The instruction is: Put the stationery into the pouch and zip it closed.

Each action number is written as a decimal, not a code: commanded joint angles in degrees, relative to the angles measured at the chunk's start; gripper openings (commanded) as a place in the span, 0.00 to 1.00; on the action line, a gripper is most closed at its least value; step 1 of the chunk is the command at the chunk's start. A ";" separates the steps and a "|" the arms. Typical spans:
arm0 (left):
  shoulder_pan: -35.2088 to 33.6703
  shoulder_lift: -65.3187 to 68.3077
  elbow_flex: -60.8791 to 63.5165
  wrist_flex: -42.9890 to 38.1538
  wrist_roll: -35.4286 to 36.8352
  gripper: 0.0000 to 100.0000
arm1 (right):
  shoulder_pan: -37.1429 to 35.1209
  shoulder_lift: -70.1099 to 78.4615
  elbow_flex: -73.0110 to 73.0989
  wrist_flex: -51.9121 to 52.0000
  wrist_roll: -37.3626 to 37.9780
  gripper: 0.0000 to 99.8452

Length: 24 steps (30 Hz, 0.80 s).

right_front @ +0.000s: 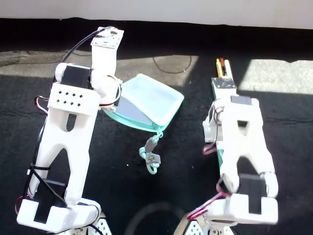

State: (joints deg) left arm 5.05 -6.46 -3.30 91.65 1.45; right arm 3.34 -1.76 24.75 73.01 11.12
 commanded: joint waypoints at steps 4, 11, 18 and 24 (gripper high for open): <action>0.31 -0.13 0.31 -0.53 0.62 0.01 | -0.40 7.43 -7.78 1.89 -1.32 0.14; 0.48 -0.04 0.31 -0.53 0.62 0.01 | 1.71 9.45 -7.69 1.45 -0.97 0.16; 0.57 -0.04 0.40 -0.53 0.62 0.01 | 1.54 9.01 -8.04 1.89 -0.97 0.17; 0.57 -0.04 0.40 -0.53 0.62 0.01 | 1.54 9.45 -7.78 1.45 2.73 0.17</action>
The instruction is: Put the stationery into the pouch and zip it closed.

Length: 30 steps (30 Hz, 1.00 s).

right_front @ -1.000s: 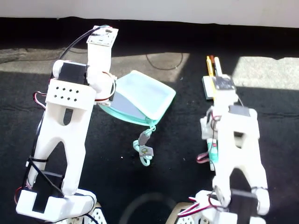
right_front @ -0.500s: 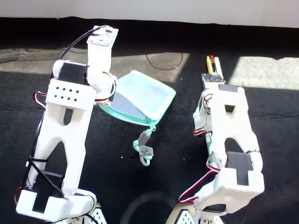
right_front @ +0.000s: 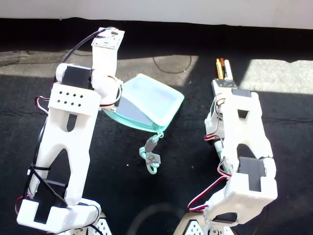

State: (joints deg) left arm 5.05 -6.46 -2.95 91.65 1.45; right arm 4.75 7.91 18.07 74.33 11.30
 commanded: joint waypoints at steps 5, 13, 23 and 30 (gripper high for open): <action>0.57 -0.04 0.04 -0.53 0.62 0.01 | 0.13 -0.13 -0.84 -0.04 10.64 0.17; 0.57 -0.04 -0.04 -0.53 0.62 0.01 | 0.40 4.97 -0.22 -2.42 17.93 0.17; 0.31 -0.04 -0.04 -0.18 0.62 0.01 | 0.40 11.30 -0.48 -2.86 18.02 0.17; 0.31 -0.04 -0.04 -0.18 0.62 0.01 | 0.48 11.12 -0.92 -0.13 18.02 0.15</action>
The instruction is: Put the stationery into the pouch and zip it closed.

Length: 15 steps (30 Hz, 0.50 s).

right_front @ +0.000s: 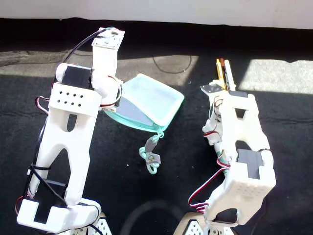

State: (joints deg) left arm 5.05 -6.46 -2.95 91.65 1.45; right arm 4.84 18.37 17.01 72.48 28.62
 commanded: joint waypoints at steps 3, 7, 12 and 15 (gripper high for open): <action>0.31 -0.04 -0.04 -0.18 0.62 0.01 | 0.40 -0.22 0.13 2.33 0.79 0.15; 0.31 -0.04 -0.04 -0.18 0.62 0.01 | 0.22 -4.18 0.48 2.51 2.81 0.15; 0.31 -0.04 -0.04 -0.26 0.62 0.01 | 0.40 -9.10 0.75 3.56 3.52 0.21; 0.31 -0.04 -0.04 -0.44 0.62 0.01 | 0.22 -8.92 0.75 3.56 3.60 0.20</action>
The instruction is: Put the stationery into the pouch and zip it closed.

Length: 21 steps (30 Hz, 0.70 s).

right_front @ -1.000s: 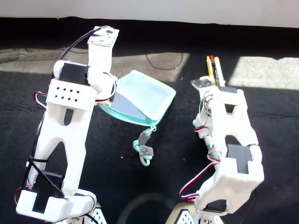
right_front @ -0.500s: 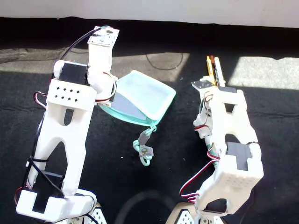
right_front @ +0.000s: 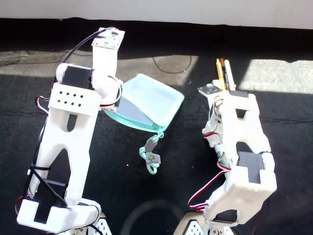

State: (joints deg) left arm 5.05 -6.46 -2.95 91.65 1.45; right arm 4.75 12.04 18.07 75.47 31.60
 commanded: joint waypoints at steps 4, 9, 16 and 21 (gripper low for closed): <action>0.31 -0.04 -0.04 -0.44 0.62 0.01 | 0.40 -2.51 -0.22 0.57 0.62 0.20; 0.31 -0.04 -0.04 -0.26 0.62 0.01 | 0.48 2.42 -0.22 0.66 3.60 0.20; 0.31 -0.04 -0.04 -0.18 0.62 0.01 | 0.57 8.04 -0.84 -2.77 3.34 0.07; 0.31 -0.04 -0.04 -0.18 0.62 0.01 | 3.56 1.89 -0.75 -4.88 -1.14 0.01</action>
State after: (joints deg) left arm 5.05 -6.46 -2.95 91.65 1.45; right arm 7.38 17.49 17.01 71.43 31.96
